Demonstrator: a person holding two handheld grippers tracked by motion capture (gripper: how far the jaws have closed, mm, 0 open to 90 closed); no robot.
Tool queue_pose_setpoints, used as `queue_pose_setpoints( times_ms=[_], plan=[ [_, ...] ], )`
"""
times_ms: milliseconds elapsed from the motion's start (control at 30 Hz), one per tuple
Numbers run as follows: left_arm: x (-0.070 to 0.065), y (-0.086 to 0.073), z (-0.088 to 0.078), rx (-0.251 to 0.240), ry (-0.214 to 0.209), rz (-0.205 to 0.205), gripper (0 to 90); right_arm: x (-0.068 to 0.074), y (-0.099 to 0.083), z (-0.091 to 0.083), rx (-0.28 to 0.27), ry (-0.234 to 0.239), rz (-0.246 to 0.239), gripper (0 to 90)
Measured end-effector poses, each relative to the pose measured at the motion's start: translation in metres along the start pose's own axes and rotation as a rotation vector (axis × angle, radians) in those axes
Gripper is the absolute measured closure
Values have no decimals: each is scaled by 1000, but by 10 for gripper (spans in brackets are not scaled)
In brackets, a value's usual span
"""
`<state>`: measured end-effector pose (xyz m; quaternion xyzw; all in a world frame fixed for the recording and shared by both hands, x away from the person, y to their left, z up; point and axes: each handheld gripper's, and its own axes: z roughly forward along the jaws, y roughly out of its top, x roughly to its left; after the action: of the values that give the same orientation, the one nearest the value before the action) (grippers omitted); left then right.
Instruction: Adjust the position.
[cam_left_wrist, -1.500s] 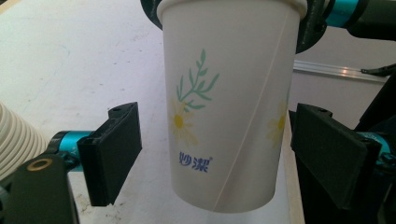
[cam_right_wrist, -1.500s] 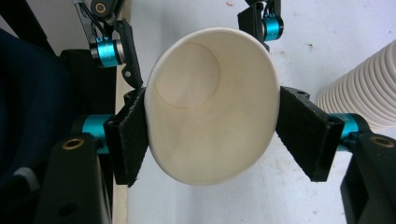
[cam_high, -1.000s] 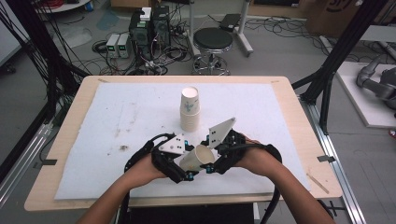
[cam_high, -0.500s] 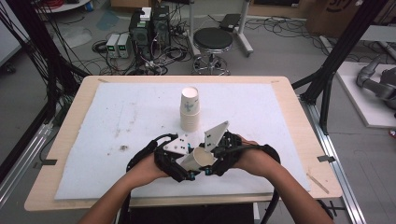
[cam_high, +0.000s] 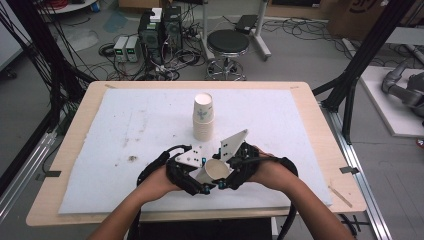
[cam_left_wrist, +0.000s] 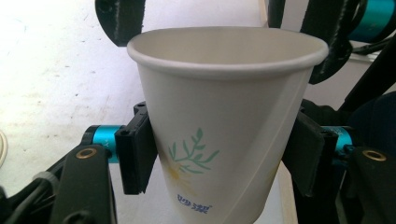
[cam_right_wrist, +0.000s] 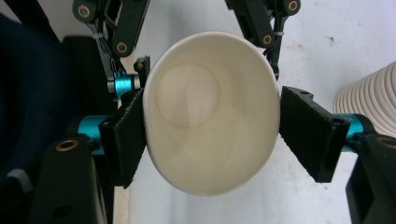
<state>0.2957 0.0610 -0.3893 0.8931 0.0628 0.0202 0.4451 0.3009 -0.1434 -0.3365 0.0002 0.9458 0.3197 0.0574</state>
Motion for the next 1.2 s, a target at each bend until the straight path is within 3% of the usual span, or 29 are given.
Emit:
queue_pose_setpoints(
  times_ms=[100, 233, 433, 600, 767, 933, 1067, 1200],
  plan=[
    [0, -4, 0, -10, 1, -16, 338, 0, -5, -2, -56, -5, 30, 248],
    [1, -13, -2, -33, 7, -37, 329, -2, -17, -10, -184, -3, 89, 223],
    [3, -32, -7, -87, 33, -95, 318, -4, -46, -20, -317, -67, 192, 218],
    [4, -49, -17, -143, 77, -132, 315, -5, -82, -32, -451, -138, 302, 213],
    [8, -64, -31, -225, 139, -177, 315, -4, -108, -37, -471, -249, 366, 211],
    [11, -75, -45, -317, 223, -209, 313, -1, -132, -38, -451, -330, 435, 212],
    [14, -81, -56, -376, 295, -212, 313, 2, -154, -38, -468, -388, 493, 212],
    [18, -88, -64, -416, 345, -225, 310, 2, -165, -44, -466, -446, 513, 212]
  ],
)
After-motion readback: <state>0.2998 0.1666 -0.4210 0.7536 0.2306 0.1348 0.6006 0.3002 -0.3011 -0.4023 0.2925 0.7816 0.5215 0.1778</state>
